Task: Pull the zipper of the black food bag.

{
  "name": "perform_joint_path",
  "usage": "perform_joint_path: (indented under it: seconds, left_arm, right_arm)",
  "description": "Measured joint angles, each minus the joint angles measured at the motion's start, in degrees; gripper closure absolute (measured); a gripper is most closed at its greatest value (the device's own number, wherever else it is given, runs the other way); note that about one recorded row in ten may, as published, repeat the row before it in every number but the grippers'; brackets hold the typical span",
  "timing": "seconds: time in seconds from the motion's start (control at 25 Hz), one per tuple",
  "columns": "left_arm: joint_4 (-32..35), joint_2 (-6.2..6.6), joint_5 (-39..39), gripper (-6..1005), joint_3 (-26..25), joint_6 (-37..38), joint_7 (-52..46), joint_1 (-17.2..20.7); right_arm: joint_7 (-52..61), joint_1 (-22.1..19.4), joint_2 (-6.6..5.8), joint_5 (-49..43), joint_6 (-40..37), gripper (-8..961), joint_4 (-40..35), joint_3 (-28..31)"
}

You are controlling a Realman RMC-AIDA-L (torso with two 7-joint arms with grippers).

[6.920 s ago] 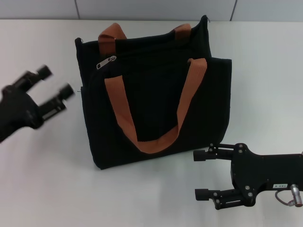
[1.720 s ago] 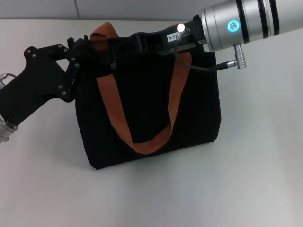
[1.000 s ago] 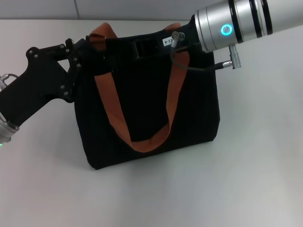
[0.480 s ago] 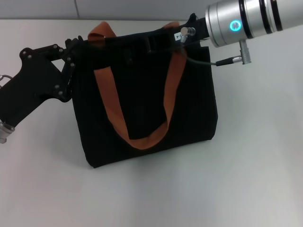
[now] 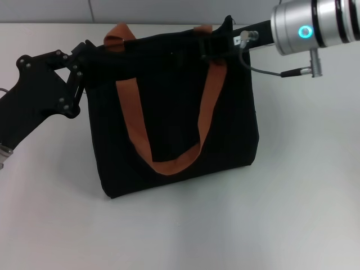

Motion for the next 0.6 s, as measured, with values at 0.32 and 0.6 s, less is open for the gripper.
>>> perform_joint_path:
  seconds: [0.32, 0.6]
  left_arm:
    - [0.0, 0.02, 0.0, 967, -0.6, -0.3, 0.0, 0.0]
    - [0.1, 0.11, -0.1, 967, -0.9, -0.6, 0.0, 0.1]
  right_arm:
    - [0.9, -3.8, 0.00, -0.3, 0.0, 956, -4.2, 0.0]
    - [1.1, -7.0, -0.03, -0.4, 0.0, 957, -7.1, 0.6]
